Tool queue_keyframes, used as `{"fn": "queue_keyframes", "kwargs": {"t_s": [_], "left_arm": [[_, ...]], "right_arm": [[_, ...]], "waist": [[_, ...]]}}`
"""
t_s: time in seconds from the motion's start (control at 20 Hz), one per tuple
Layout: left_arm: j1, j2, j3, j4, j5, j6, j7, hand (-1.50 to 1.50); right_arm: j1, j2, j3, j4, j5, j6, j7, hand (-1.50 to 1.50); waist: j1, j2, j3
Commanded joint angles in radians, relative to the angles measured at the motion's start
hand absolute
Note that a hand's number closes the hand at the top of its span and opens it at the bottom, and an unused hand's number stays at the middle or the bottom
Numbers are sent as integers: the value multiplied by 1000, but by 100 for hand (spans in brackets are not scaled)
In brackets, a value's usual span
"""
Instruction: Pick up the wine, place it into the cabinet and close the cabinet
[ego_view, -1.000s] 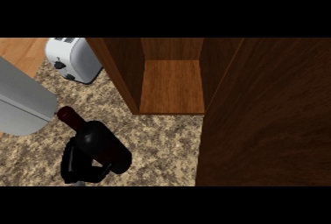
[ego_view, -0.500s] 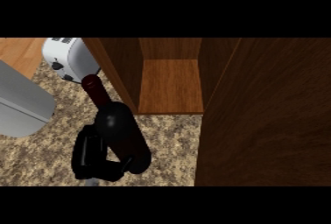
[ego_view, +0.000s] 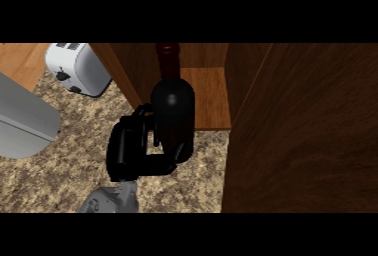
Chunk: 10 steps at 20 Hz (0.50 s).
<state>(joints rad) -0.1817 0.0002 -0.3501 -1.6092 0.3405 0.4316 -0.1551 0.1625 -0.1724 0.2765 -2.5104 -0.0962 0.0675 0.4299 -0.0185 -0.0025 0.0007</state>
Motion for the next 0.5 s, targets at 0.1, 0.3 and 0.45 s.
{"fn": "queue_keyframes", "kwargs": {"t_s": [0.1,0.3,0.45], "left_arm": [[-190,0,-59,104,25,179,59,150],[-230,0,-13,202,12,161,46,150],[-244,0,-70,288,62,221,-35,150]], "right_arm": [[85,-25,-99,-145,-173,47,1,-150],[126,-23,-51,-216,-143,45,49,-150],[85,-3,-28,-211,-119,25,61,-150]], "waist": [[-6,2,1],[-5,1,0],[-8,3,-1]]}}
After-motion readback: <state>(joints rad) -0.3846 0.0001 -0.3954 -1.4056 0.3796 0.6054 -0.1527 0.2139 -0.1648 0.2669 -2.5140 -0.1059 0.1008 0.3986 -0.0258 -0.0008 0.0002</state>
